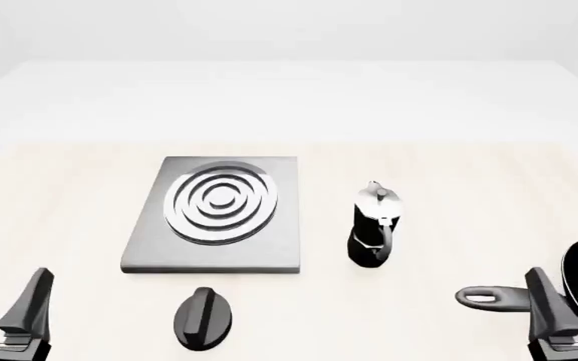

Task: Put the moka pot on the stove.

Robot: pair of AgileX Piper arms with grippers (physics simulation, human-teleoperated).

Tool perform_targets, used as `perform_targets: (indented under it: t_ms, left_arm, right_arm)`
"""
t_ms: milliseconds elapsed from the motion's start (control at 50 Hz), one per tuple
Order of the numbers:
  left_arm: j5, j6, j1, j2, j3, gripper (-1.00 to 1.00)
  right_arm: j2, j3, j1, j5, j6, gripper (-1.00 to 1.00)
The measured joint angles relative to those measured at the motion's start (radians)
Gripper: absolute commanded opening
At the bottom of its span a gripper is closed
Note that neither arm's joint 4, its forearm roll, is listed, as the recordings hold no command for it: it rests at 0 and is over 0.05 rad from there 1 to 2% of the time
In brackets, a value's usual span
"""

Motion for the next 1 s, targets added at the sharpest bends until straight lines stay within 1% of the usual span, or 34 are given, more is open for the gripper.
perform_targets:
  t_ms: [220,400,480,620,840,1000]
  left_arm:
    - [0.0,0.0,0.0,0.0,0.0,1.0]
    - [0.0,0.0,0.0,0.0,0.0,1.0]
    - [0.0,0.0,0.0,0.0,0.0,1.0]
    - [0.0,0.0,0.0,0.0,0.0,1.0]
    - [0.0,0.0,0.0,0.0,0.0,1.0]
    - [0.0,0.0,0.0,0.0,0.0,1.0]
  right_arm:
    - [0.0,-0.022,-0.015,0.001,-0.004,1.0]
    - [0.001,-0.083,-0.012,0.03,0.0,1.0]
    - [0.011,-0.124,0.004,0.053,-0.007,1.0]
    - [0.077,-0.203,0.047,0.068,-0.024,1.0]
    - [0.203,-0.301,0.11,0.055,-0.042,1.0]
    - [0.284,-0.341,0.146,0.035,-0.053,1.0]
